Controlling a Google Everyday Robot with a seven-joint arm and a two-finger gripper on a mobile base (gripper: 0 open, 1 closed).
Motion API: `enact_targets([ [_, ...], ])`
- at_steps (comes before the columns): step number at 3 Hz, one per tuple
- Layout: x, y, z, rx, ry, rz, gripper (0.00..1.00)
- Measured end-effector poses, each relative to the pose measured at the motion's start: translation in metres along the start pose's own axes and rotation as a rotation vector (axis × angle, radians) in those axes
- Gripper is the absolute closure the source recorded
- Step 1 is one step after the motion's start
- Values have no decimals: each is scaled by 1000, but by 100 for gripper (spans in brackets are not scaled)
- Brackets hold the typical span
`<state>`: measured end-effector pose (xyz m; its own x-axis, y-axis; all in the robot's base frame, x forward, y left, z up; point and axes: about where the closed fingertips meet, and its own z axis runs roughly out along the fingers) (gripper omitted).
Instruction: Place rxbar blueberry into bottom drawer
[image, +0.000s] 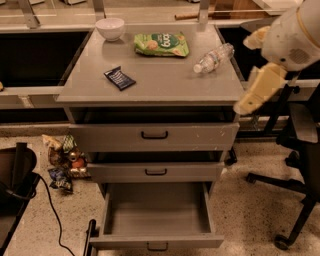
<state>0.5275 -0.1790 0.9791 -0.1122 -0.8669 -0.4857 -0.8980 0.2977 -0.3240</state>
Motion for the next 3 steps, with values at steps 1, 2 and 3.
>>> enact_targets([
  [1,-27,-26,33,-10,-194,22,0],
  [2,-30,-25,38,-25,-215,33,0],
  [3,-32,-28,43,-17,-228,31,0],
])
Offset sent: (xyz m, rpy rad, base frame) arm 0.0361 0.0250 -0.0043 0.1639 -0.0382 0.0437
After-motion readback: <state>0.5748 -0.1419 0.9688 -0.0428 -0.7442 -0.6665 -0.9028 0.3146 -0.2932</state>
